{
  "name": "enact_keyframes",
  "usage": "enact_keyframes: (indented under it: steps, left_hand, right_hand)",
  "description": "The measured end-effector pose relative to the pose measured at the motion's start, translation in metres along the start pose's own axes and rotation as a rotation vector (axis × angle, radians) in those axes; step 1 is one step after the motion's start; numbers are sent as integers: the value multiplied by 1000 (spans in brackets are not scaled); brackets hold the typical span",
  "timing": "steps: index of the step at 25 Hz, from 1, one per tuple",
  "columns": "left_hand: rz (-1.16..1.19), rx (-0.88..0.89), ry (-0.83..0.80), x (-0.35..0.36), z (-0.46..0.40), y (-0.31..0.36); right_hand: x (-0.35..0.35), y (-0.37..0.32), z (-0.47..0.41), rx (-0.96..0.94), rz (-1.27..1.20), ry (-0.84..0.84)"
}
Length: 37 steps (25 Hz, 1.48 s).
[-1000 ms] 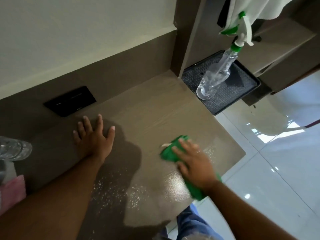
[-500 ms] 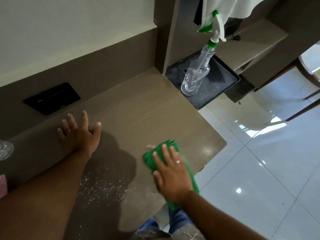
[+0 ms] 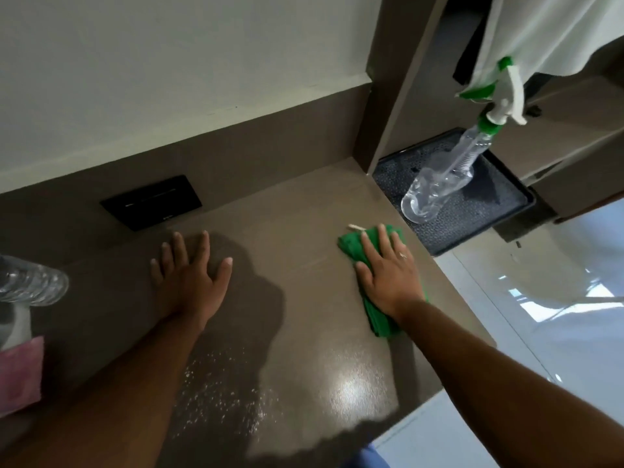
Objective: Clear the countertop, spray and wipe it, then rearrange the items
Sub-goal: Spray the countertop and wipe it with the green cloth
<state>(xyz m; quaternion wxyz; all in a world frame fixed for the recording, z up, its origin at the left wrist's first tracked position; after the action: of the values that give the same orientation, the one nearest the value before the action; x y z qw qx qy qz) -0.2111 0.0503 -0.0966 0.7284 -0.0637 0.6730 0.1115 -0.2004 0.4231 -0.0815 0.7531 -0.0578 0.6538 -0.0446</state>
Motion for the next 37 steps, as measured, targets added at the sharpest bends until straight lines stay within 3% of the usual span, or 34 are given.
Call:
enact_keyframes:
  steps: [3, 6, 8, 10, 13, 16, 18, 20, 22, 24, 27, 29, 32, 35, 37]
  left_hand:
    - [-25, 7, 31, 2, -1, -2]
    - [-28, -14, 36, 7, -1, -6]
    - [-39, -20, 39, 8, 0, -7]
    - [-34, -16, 24, 5, -1, -3]
    - [-15, -39, 6, -2, 0, -1]
    - [-30, -47, -33, -4, 2, -2]
    - [-7, -30, -114, -4, 1, -2]
    - [76, -11, -152, -13, 7, -6]
    - [188, -53, -76, -29, 38, -26]
    - [280, -165, 22, -37, 101, -63]
    - [235, -391, 104, -31, 213, -138]
    - [162, -567, 109, -28, 272, -185]
    - [102, -768, 48, -18, 315, -212]
    - [85, -801, 19, -4, 321, -208]
    - [67, -777, 43, -3, 319, -207]
  right_hand:
    - [-9, -36, -93, -133, 27, -11]
    - [-19, -44, -161, -15, 0, -11]
    - [-20, -62, -158, 1, 13, -7]
    - [-9, -103, -102, -195, 81, -14]
    - [24, -160, 55, -685, 94, -155]
    - [33, -130, 134, -956, 104, -261]
    - [23, -97, 103, -917, 96, -194]
    - [11, -77, 48, -697, 40, -155]
    - [8, -78, 1, -513, 59, -138]
    - [8, -101, -40, -456, 133, -97]
    - [10, -172, -70, -424, 138, -68]
    - [29, -238, -30, -549, 172, -77]
    - [65, -316, 122, -978, 147, -144]
    - [81, -306, 254, -1307, 55, -313]
    - [77, -280, 244, -1337, 35, -280]
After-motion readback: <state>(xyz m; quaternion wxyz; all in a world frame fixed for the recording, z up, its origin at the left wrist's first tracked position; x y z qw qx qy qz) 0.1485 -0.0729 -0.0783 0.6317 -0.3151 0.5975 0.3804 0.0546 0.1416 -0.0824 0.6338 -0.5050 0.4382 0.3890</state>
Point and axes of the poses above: each hand's wrist, its own z-axis away from the middle knuckle, its own x-axis out of the palm, y = z × x, the point moved 8 cm from there along -z, towards the middle knuckle, and after that the axes turned 1 degree about -x, right-handed, at the moved point
